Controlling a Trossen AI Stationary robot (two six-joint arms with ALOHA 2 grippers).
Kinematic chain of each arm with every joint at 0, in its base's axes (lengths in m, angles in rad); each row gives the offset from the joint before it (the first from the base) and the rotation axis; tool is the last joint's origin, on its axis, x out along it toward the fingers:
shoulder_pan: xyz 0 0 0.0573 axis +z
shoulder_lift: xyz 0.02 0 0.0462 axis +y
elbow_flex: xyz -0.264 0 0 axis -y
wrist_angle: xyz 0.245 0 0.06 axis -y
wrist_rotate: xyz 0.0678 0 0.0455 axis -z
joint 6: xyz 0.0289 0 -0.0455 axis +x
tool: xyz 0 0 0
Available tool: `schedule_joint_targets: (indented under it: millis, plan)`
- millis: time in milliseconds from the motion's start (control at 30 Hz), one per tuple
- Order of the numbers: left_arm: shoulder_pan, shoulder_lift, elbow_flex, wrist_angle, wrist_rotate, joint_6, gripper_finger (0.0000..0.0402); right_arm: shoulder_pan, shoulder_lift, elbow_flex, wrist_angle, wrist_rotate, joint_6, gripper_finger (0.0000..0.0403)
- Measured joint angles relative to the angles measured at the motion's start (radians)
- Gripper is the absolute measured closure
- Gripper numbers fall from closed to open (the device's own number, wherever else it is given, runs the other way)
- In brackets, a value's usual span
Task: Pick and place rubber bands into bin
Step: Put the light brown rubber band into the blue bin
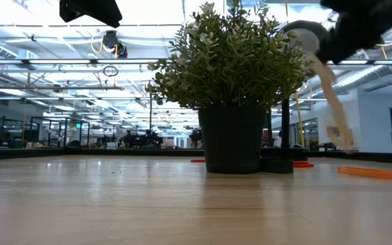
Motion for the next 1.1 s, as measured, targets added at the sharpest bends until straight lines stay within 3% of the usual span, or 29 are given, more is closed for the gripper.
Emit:
schedule_joint_targets:
  millis: [167,433,667,900,1100]
  plan:
    - [0.000,0.000,0.000,0.000,-0.001,0.000,0.0321,0.000,-0.028,0.013,0.153,0.001,-0.175,0.0402]
    - [0.000,0.000,0.000,0.000,-0.001,-0.003,0.0321,0.000,-0.007,0.185,0.165,0.029,-0.349,0.0403]
    - [0.003,0.000,0.000,0.047,-0.027,0.003,0.0321,0.000,0.093,0.352,0.166,0.028,-0.438,0.0403]
    - [0.003,0.000,0.000,0.278,-0.025,0.161,0.0321,0.000,0.249,0.510,0.167,0.028,-0.541,0.0403]
    - [0.010,0.000,0.000,0.552,0.115,0.296,0.0321,0.000,0.369,0.649,0.173,0.027,-0.604,0.0403]
